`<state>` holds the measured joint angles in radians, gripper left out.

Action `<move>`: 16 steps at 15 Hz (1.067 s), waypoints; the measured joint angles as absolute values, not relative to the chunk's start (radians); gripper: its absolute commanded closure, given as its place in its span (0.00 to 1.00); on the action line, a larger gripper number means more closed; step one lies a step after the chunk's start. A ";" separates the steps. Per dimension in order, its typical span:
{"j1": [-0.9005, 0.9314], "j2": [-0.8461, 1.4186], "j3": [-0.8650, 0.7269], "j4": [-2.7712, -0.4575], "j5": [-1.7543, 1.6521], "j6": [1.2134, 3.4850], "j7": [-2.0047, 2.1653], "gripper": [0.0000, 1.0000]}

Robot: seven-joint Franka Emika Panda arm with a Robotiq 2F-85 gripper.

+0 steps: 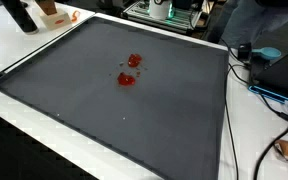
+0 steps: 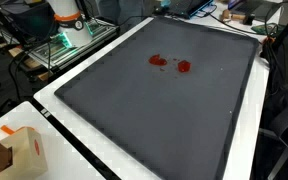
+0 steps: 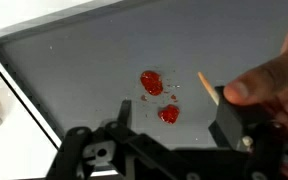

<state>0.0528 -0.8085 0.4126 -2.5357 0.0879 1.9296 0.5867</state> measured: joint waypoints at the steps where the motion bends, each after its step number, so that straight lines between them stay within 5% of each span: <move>1: 0.053 -0.809 0.413 -2.536 0.088 1.930 0.587 0.26; 3: 0.053 -0.808 0.412 -2.535 0.086 1.930 0.587 0.30; 12: 0.055 -0.808 0.411 -2.533 0.086 1.934 0.587 0.99; 16: 0.055 -0.808 0.409 -2.533 0.086 1.940 0.587 0.97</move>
